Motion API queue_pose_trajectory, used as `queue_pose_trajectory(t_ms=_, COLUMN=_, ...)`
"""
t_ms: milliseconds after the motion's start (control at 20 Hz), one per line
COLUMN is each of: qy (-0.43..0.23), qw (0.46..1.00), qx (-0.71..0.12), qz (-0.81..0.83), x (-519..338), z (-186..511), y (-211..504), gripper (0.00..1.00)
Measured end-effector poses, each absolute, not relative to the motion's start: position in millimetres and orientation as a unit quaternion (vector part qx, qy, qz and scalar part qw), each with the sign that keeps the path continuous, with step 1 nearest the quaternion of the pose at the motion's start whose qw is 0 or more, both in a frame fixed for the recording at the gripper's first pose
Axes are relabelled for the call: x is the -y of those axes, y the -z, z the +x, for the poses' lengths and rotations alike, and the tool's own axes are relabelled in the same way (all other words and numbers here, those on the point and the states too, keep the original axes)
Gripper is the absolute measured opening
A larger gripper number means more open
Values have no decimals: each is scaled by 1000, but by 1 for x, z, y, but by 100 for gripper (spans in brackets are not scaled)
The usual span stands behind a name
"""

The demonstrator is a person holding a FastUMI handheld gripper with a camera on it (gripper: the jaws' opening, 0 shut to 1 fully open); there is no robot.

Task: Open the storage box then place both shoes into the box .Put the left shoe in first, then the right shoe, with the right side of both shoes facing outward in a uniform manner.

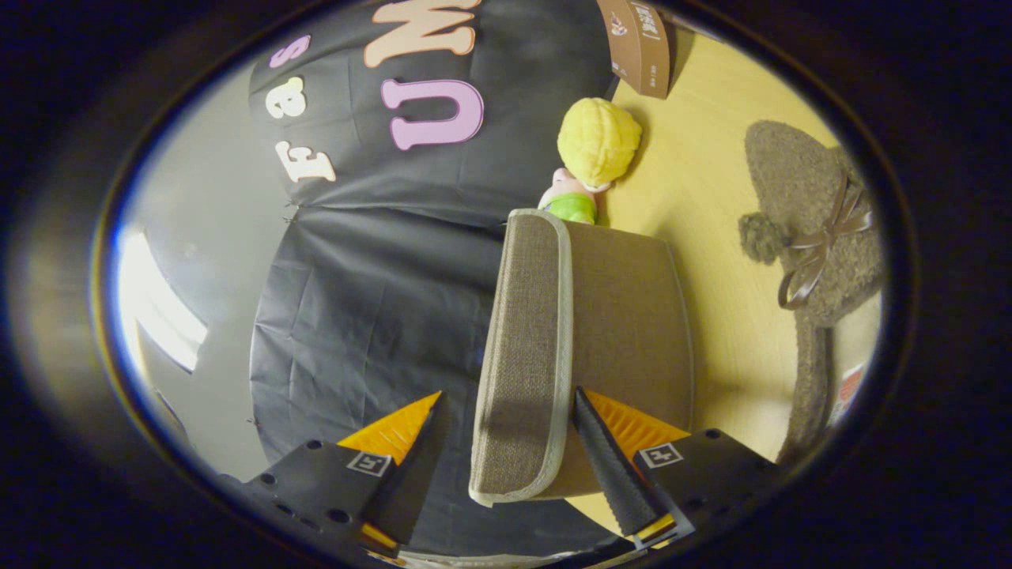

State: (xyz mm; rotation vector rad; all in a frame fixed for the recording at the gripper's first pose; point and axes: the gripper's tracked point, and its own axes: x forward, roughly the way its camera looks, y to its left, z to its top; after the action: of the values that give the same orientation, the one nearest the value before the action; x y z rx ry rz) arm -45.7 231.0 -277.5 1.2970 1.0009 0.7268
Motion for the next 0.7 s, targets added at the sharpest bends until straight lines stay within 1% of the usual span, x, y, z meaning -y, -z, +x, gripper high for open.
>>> queue_pose_trajectory(t_ms=100, qy=-311, qw=621, qx=-441, qz=568, x=-227, z=-45, y=278, gripper=78)
queue_pose_trajectory(t_ms=250, qy=-323, qw=603, qx=-445, qz=577, x=-230, z=-52, y=266, gripper=50)
queue_pose_trajectory(t_ms=300, qy=-322, qw=612, qx=-447, qz=568, x=-234, z=-50, y=273, gripper=41)
queue_pose_trajectory(t_ms=350, qy=-306, qw=626, qx=-439, qz=567, x=-241, z=-42, y=277, gripper=31)
queue_pose_trajectory(t_ms=400, qy=-293, qw=639, qx=-429, qz=567, x=-222, z=-35, y=277, gripper=22)
queue_pose_trajectory(t_ms=500, qy=-302, qw=628, qx=-424, qz=578, x=-215, z=-36, y=260, gripper=3)
queue_pose_trajectory(t_ms=700, qy=-314, qw=635, qx=-427, qz=562, x=-223, z=-40, y=251, gripper=3)
